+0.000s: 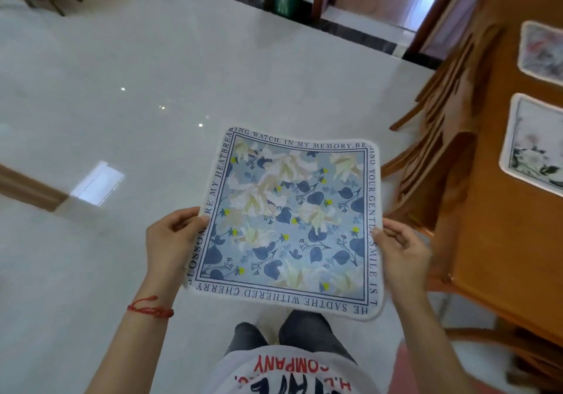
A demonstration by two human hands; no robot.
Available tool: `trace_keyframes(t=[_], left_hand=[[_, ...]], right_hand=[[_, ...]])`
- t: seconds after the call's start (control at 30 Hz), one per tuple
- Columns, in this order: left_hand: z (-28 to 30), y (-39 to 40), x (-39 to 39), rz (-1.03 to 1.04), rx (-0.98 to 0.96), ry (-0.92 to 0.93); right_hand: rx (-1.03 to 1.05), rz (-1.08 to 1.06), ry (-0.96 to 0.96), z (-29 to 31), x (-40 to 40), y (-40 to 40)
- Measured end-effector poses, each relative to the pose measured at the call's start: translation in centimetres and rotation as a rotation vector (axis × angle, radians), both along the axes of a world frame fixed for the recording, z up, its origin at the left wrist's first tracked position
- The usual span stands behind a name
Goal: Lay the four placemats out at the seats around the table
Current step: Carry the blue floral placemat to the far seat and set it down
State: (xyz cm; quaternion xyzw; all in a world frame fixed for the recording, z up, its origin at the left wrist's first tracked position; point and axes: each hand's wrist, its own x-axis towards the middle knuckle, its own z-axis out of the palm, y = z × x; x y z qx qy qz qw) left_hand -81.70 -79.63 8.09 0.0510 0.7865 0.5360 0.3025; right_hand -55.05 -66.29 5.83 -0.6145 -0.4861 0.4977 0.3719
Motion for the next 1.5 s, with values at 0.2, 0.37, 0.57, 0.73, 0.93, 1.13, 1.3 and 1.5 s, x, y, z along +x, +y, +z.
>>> trace_keyframes(t=[0.2,0.37,0.57,0.73,0.93,1.13,1.3,1.5], left_hand=[[-0.5,8.8,-1.1,-0.102,-0.010,0.009],[0.6,17.5,-2.5,-0.159,0.014,0.010],[1.1,26.5,-3.9,-0.176,0.043,-0.002],[0.7,32.7,-6.1,-0.184,0.015,-0.026],[0.1,41.9,-10.2,-0.239,0.023,-0.011],[0.8,52.3,-14.9,-0.315,0.047,0.002],[1.0,60.2,-17.6,-0.383,0.061,0.025],[0.1,69.6,-18.2,-0.425,0.041,-0.013]], right_hand=[[0.021,-0.079,-0.029,0.4,0.0,5.9],[0.030,-0.084,-0.052,1.5,-0.8,12.9],[0.057,-0.096,-0.052,2.3,-2.1,21.7],[0.084,-0.144,-0.046,2.3,-4.1,27.8],[0.069,-0.211,-0.043,1.5,-8.1,35.9],[0.091,-0.300,-0.030,1.9,-12.4,44.2],[0.110,-0.351,0.007,2.6,-14.6,50.5],[0.096,-0.375,-0.001,2.6,-14.9,58.8]])
